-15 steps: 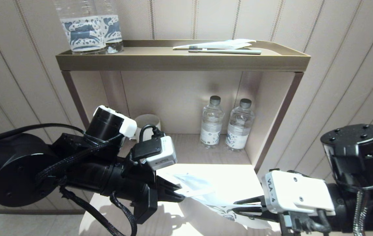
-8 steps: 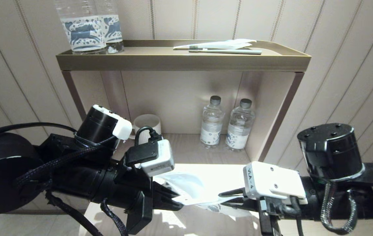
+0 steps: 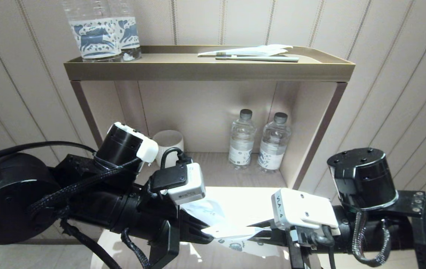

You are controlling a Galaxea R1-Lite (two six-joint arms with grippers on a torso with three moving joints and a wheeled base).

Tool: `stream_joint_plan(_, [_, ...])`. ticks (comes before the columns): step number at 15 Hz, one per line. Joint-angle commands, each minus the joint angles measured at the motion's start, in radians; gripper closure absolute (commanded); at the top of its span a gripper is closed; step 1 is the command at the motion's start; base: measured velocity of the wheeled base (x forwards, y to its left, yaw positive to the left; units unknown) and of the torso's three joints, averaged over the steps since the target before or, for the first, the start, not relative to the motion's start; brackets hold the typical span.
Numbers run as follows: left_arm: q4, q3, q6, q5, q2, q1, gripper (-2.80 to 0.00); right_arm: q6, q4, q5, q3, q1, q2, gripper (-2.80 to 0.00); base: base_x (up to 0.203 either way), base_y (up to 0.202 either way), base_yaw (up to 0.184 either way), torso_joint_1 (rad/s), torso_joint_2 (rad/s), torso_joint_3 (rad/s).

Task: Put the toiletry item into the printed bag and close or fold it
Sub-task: Place the toothbrush in the storage bag

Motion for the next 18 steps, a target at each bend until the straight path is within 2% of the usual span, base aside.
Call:
stream_joint_plan(1, [-0.003,-0.004,0.004,0.001,0.029,0.000,0.00,-0.005,-0.002,0.009,0.018,0.002,-0.004,0.00,0.000,0.000,0.000,0.000,0.00,0.000])
stream_joint_plan(6, [-0.006,-0.075,0.003,-0.005,0.064,0.008,0.00,-0.005,-0.002,0.053,0.028,0.002,-0.009,0.00,0.000,0.000,0.000,0.000,0.00,0.000])
stream_joint_plan(11, [0.010,-0.019,0.023,-0.001,0.047,0.011,0.00,-0.011,-0.003,0.061,0.027,-0.006,-0.007,0.00,0.000,0.000,0.000,0.000,0.00,0.000])
stream_joint_plan(13, [0.005,0.002,0.023,-0.001,0.014,0.038,0.00,-0.009,-0.018,0.062,0.038,-0.020,-0.007,0.00,0.000,0.000,0.000,0.000,0.00,0.000])
stream_joint_plan(15, [0.000,-0.016,0.014,-0.009,-0.011,0.095,0.00,0.003,-0.050,0.062,0.049,-0.025,-0.006,0.00,0.000,0.000,0.000,0.000,0.00,0.000])
stream_joint_plan(16, [0.000,-0.037,0.004,-0.023,-0.019,0.128,0.00,0.024,-0.059,0.062,0.048,-0.031,-0.005,0.00,0.000,0.000,0.000,0.000,0.00,0.000])
stream_joint_plan(18, [0.000,-0.080,-0.075,-0.139,-0.032,0.191,0.00,0.103,-0.061,0.063,0.022,-0.024,-0.002,0.00,0.000,0.000,0.000,0.000,0.00,0.000])
